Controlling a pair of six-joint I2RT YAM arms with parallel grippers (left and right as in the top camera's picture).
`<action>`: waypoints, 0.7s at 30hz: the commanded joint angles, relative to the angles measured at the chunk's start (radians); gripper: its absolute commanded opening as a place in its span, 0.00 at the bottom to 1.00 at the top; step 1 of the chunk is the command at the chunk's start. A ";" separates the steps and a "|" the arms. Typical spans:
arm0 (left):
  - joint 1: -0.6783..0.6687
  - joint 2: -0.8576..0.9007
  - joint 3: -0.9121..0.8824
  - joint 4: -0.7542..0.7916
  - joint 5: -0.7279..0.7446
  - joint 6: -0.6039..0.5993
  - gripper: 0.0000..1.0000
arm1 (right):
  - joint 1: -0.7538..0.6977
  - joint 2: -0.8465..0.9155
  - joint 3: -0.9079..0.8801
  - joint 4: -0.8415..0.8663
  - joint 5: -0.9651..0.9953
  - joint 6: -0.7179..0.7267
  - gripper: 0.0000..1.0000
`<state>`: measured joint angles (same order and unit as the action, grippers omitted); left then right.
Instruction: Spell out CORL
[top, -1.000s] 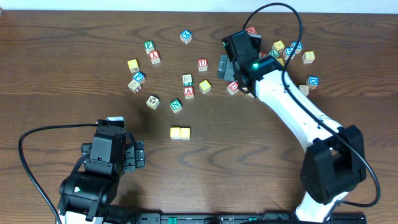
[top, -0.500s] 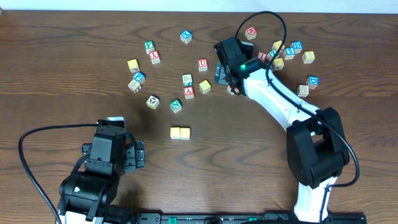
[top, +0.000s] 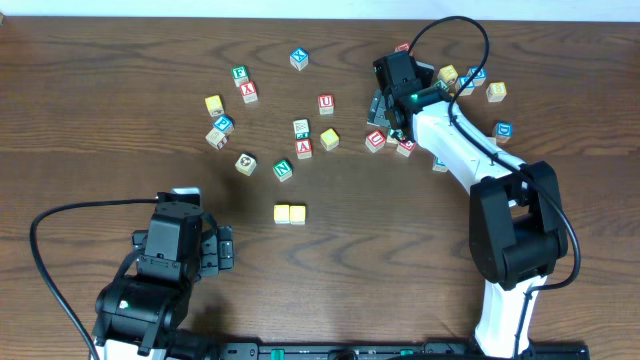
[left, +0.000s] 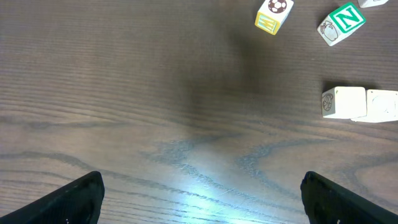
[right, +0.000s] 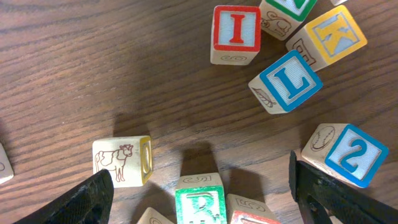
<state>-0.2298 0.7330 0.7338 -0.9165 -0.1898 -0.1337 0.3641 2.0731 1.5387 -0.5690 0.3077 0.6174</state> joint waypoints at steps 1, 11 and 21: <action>0.004 0.000 0.002 -0.003 -0.002 -0.009 0.99 | 0.003 0.026 0.017 -0.002 -0.003 -0.005 0.86; 0.004 0.000 0.002 -0.003 -0.002 -0.009 0.99 | 0.004 0.060 0.017 -0.037 -0.016 -0.005 0.79; 0.004 0.000 0.002 -0.003 -0.002 -0.010 0.99 | 0.004 0.060 0.017 -0.050 -0.030 -0.005 0.70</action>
<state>-0.2298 0.7330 0.7338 -0.9165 -0.1894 -0.1337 0.3641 2.1300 1.5387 -0.6128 0.2783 0.6167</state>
